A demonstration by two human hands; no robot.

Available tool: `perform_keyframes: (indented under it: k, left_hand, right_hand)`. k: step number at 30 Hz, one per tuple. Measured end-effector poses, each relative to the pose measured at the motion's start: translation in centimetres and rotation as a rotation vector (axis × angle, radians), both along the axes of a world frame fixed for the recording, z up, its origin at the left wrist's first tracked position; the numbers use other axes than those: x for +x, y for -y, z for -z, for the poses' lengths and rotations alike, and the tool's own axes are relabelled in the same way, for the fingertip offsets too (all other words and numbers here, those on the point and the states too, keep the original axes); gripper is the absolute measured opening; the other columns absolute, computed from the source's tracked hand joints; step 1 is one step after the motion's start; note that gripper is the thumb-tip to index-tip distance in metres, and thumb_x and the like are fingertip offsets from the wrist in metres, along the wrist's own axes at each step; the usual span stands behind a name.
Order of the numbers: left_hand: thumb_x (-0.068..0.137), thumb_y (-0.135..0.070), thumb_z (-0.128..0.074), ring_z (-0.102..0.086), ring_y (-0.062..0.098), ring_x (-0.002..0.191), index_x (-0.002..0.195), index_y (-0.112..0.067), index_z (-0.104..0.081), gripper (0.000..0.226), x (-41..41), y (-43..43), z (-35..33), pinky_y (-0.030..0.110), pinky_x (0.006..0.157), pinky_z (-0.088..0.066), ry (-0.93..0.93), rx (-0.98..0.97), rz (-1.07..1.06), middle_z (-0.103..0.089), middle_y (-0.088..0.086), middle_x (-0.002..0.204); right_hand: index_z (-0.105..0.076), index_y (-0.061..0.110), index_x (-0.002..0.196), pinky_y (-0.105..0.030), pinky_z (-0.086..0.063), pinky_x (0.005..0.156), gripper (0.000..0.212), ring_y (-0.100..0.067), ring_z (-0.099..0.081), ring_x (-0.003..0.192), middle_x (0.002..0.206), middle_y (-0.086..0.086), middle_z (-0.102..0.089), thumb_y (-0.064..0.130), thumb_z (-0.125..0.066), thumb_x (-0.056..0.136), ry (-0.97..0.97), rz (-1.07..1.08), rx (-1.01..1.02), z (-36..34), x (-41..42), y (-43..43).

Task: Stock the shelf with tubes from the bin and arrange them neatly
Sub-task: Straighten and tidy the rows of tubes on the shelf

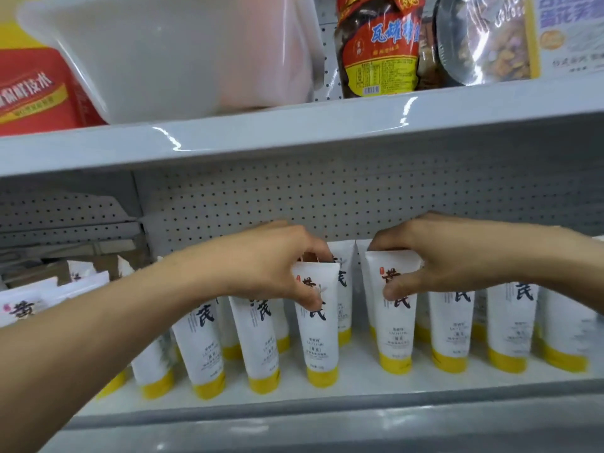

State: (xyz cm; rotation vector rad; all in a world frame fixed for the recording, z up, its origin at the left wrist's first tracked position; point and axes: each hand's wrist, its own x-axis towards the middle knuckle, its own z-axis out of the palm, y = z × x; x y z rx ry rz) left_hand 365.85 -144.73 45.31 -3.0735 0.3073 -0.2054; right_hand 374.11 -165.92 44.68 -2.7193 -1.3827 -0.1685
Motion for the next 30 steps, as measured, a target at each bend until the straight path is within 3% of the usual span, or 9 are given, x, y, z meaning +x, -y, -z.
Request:
perform_keyframes:
  k: [6, 13, 18, 22, 30]
  left_hand:
    - [0.076, -0.042, -0.077, -0.058, 0.003, 0.076, 0.089, -0.028, -0.064, 0.023, 1.0, 0.8, 1.0, 0.029, 0.067, -0.051, 0.014, 0.033, -0.03, -0.066, -0.011, 0.083]
    - [0.078, -0.038, -0.076, -0.059, 0.012, 0.077, 0.089, -0.021, -0.065, 0.023, 2.1, 2.0, 1.6, 0.028, 0.064, -0.046, 0.06, -0.049, -0.029, -0.065, -0.006, 0.082]
    - [0.077, -0.039, -0.076, -0.06, 0.015, 0.079, 0.088, -0.022, -0.065, 0.023, 2.7, 2.5, 1.7, 0.03, 0.067, -0.048, 0.072, -0.088, -0.049, -0.064, -0.006, 0.081]
    - [0.078, -0.038, -0.076, -0.06, 0.016, 0.082, 0.09, -0.021, -0.065, 0.023, 2.8, 2.6, 1.7, 0.029, 0.069, -0.048, 0.067, -0.106, -0.059, -0.065, -0.005, 0.084]
    - [0.078, -0.039, -0.076, -0.061, 0.009, 0.079, 0.094, -0.024, -0.065, 0.025, 2.7, 2.7, 1.8, 0.023, 0.064, -0.046, 0.058, -0.124, -0.072, -0.065, -0.01, 0.085]
  right_hand:
    - [-0.051, 0.034, 0.097, -0.031, -0.052, 0.074, 0.022, -0.005, -0.059, 0.08, 0.089, 0.017, -0.062, 0.044, -0.066, 0.084, 0.11, -0.003, -0.02, 1.2, 0.7, -0.6]
    - [-0.045, 0.036, 0.092, -0.037, -0.053, 0.075, 0.02, -0.01, -0.061, 0.082, 0.09, 0.014, -0.062, 0.04, -0.064, 0.086, 0.084, -0.028, -0.014, 1.4, 1.2, -0.5]
    - [-0.047, 0.042, 0.113, -0.039, -0.055, 0.079, 0.031, -0.009, -0.064, 0.088, 0.1, 0.015, -0.066, 0.04, -0.063, 0.087, 0.019, -0.052, -0.002, 1.4, 1.4, -0.3]
    - [-0.048, 0.039, 0.119, -0.038, -0.053, 0.083, 0.036, -0.011, -0.062, 0.092, 0.105, 0.014, -0.065, 0.04, -0.063, 0.087, 0.048, -0.054, -0.008, 1.4, 1.5, -0.4]
    - [-0.051, 0.038, 0.113, -0.035, -0.054, 0.08, 0.029, -0.006, -0.062, 0.088, 0.1, 0.016, -0.065, 0.041, -0.063, 0.086, 0.027, -0.07, -0.004, 1.2, 1.6, -0.4]
